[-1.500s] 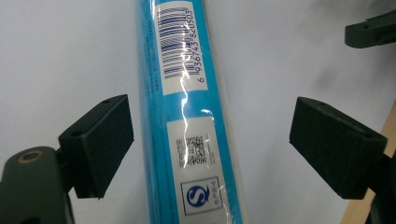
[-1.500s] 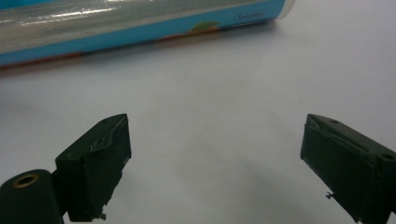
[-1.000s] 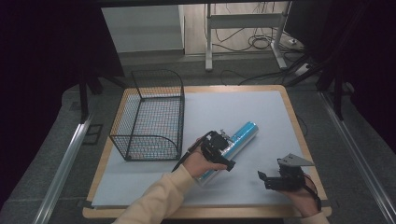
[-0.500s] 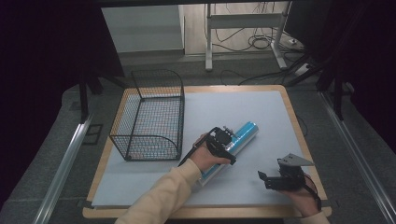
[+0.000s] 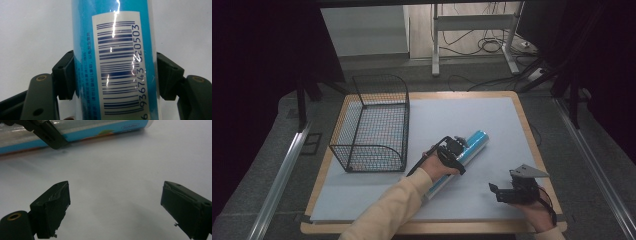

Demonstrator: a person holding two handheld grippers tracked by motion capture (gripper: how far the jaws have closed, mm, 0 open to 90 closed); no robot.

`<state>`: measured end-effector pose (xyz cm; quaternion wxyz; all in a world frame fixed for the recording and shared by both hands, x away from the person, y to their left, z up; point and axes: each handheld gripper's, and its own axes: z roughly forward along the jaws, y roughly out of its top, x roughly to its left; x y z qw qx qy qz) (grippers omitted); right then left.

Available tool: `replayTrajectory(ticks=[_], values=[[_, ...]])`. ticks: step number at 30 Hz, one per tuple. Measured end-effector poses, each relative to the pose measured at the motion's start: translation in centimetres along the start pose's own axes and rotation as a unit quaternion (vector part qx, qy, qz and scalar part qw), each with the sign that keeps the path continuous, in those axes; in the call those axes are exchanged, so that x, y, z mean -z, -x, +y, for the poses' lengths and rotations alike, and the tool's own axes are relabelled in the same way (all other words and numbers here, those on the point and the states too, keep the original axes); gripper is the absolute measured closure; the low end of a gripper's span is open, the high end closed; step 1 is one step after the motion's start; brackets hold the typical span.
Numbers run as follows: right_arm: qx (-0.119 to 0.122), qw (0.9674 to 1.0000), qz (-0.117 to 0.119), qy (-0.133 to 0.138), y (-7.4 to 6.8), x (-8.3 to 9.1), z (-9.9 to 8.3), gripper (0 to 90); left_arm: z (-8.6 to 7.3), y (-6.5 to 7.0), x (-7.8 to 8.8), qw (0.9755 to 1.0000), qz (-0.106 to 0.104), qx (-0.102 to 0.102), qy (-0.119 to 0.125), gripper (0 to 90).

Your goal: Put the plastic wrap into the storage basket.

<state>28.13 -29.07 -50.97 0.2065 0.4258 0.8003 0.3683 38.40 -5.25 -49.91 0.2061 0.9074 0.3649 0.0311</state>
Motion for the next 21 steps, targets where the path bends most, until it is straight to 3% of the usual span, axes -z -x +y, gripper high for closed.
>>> replayTrajectory(ticks=[7,13,21], values=[[-0.002,1.0,-0.003,0.001,0.1,0.1,0.0,9.1,-0.2,-0.9,0.0,0.9989,-0.035,0.028,0.015,31.2],[-0.003,1.0,-0.002,0.006,0.2,0.2,0.0,9.2,-0.3,-1.2,0.1,0.9983,-0.048,0.028,0.015,31.3],[-0.002,1.0,-0.004,0.006,0.2,0.3,0.0,9.2,-0.6,-1.6,0.8,0.9983,-0.05,0.023,0.021,31.5]])
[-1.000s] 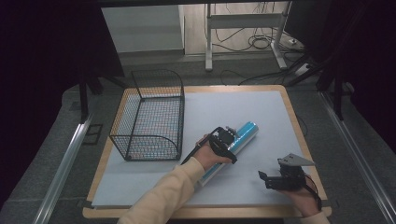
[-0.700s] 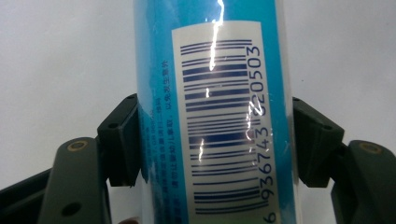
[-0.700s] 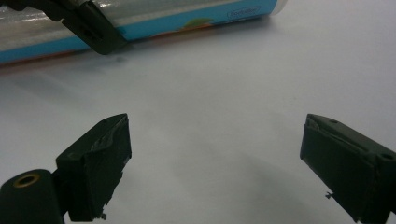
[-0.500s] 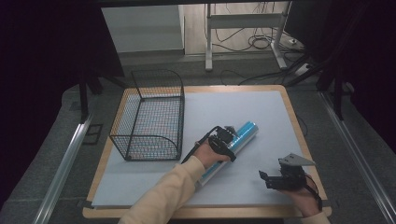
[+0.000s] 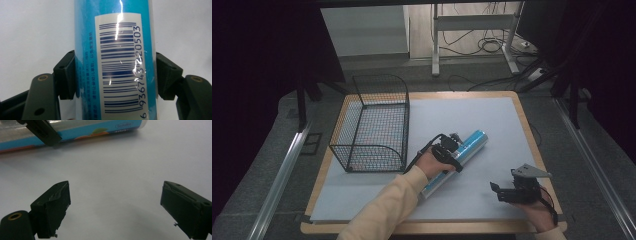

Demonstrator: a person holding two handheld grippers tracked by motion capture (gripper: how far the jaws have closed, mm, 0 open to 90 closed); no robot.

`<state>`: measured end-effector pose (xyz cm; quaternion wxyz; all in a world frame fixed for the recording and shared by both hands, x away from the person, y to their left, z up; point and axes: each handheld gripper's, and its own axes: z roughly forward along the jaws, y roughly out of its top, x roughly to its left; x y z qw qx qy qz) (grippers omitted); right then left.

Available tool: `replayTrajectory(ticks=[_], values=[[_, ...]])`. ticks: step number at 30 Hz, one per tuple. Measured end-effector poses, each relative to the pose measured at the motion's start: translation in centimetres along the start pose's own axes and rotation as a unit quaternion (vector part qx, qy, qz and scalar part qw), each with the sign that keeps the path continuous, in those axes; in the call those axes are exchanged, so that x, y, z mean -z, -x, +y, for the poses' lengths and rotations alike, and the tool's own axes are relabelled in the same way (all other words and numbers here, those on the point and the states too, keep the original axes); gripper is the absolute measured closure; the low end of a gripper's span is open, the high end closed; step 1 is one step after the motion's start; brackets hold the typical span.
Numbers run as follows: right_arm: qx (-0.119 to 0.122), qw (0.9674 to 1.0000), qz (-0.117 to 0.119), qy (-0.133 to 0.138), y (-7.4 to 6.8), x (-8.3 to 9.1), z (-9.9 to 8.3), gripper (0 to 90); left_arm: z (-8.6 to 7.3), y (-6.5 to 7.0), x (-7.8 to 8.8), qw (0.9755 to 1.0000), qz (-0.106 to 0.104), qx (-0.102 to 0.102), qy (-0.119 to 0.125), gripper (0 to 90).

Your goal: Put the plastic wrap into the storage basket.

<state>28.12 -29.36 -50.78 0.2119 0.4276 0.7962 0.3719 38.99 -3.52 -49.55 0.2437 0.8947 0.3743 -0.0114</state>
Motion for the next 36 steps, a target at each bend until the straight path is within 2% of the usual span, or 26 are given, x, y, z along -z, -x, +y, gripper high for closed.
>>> replayTrajectory(ticks=[5,16,26,36], values=[[0.0,1.0,0.0,0.0,0.0,0.0,0.0,9.2,0.2,0.1,1.0,0.9999,0.001,-0.008,0.007,31.5],[0.0,1.0,0.0,0.001,0.0,0.0,0.0,9.3,0.7,0.1,3.2,0.9996,0.003,-0.008,0.026,31.6],[-0.002,1.0,0.0,0.003,0.0,0.1,0.0,9.5,1.7,0.3,4.7,0.9994,0.011,-0.017,0.029,31.6],[-0.002,1.0,0.001,0.003,0.0,0.1,0.1,9.5,2.2,0.3,6.0,0.9991,0.011,-0.02,0.035,31.6]])
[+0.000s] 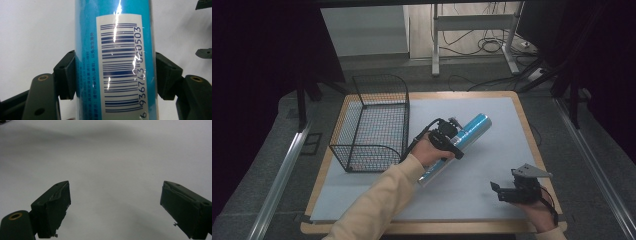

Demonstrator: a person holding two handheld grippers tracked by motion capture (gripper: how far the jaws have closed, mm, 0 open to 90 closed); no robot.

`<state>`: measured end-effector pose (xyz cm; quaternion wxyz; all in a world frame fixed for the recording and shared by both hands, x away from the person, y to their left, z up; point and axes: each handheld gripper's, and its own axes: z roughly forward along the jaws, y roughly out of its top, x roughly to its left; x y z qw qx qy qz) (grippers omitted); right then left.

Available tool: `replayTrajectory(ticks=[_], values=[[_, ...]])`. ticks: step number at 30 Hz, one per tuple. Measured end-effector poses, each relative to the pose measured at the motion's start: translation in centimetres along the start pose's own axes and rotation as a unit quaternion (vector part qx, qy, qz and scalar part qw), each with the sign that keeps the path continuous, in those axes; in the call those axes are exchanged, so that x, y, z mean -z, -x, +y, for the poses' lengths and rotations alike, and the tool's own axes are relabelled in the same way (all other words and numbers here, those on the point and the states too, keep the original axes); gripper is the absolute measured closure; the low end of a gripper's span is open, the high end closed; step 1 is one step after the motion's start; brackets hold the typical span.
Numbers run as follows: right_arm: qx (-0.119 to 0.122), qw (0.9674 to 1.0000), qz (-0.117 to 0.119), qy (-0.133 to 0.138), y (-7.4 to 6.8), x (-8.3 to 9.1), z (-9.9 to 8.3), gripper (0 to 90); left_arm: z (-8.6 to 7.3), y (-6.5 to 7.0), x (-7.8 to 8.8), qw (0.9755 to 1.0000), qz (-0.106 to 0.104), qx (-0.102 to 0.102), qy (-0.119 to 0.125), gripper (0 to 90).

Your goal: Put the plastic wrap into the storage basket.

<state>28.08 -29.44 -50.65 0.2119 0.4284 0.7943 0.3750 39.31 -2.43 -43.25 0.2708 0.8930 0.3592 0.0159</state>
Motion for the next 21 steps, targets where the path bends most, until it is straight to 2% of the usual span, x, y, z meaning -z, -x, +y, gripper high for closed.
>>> replayTrajectory(ticks=[4,6,18,21], values=[[0.001,1.0,0.0,0.0,0.0,0.0,0.0,9.6,0.2,-0.1,0.3,1.0,-0.001,0.003,0.003,31.6],[-0.001,1.0,0.001,-0.001,0.0,0.0,0.0,9.5,0.3,-0.1,0.5,1.0,0.002,-0.004,-0.001,31.6],[-0.002,1.0,0.0,-0.001,0.1,0.0,0.0,9.6,0.6,-0.2,1.6,0.9999,0.003,-0.001,0.014,31.6],[-0.001,1.0,-0.001,-0.002,0.1,-0.1,-0.1,9.5,0.7,-0.1,2.0,0.9999,0.01,-0.008,0.01,31.7]])
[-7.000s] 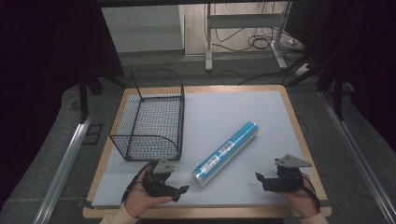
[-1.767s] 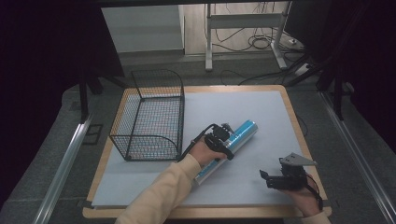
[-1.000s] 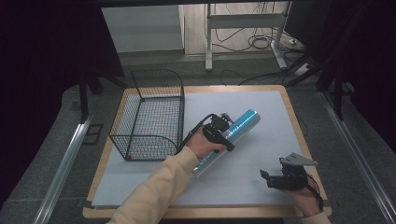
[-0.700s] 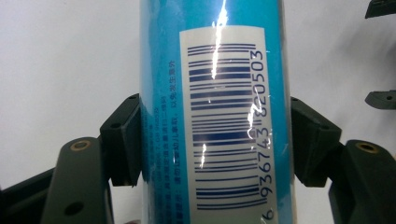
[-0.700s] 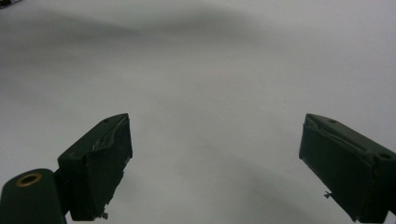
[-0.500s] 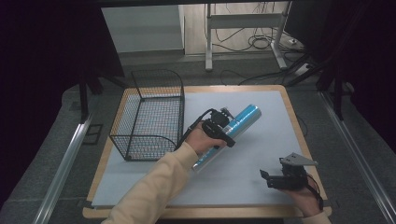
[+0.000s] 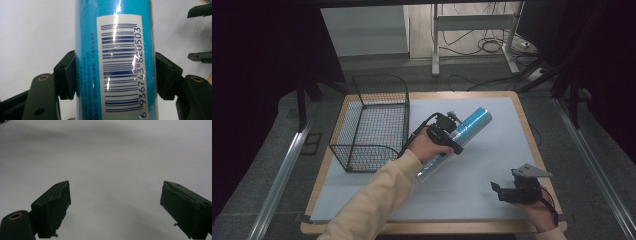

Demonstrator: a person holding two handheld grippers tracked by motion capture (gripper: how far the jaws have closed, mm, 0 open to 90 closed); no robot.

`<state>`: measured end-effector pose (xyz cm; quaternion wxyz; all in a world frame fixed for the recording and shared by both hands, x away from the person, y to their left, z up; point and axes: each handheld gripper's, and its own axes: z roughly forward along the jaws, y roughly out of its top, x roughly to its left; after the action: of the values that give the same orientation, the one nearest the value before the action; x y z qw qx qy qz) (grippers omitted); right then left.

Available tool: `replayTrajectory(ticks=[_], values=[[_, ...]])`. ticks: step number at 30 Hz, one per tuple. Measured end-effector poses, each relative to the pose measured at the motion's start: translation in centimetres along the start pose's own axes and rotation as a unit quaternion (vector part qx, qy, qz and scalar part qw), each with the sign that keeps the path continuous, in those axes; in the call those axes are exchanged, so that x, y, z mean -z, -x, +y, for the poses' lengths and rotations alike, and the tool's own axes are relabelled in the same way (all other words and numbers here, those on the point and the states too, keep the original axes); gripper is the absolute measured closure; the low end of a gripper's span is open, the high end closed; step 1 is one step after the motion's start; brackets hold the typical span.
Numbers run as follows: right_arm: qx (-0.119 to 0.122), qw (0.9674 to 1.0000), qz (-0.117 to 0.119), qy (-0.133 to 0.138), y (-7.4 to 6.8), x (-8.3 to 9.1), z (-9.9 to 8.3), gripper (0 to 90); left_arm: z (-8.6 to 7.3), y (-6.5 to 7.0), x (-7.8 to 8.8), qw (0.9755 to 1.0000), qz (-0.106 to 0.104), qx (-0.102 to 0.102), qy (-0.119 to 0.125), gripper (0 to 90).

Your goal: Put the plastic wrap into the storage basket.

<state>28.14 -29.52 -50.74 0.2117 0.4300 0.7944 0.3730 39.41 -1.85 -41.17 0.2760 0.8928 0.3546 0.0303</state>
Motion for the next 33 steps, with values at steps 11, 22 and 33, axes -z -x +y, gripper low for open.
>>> replayTrajectory(ticks=[11,22,33], values=[[-0.001,1.0,0.0,0.0,0.1,0.0,0.0,9.5,0.8,-0.5,2.0,0.9999,0.009,0.003,0.015,31.7],[0.0,1.0,0.0,-0.001,0.1,0.0,0.0,9.6,1.0,-1.5,3.7,0.9993,0.011,0.015,0.033,31.7],[-0.001,1.0,-0.001,-0.002,0.1,0.0,0.0,9.6,1.3,-2.5,5.2,0.9985,0.015,0.025,0.046,31.7]])
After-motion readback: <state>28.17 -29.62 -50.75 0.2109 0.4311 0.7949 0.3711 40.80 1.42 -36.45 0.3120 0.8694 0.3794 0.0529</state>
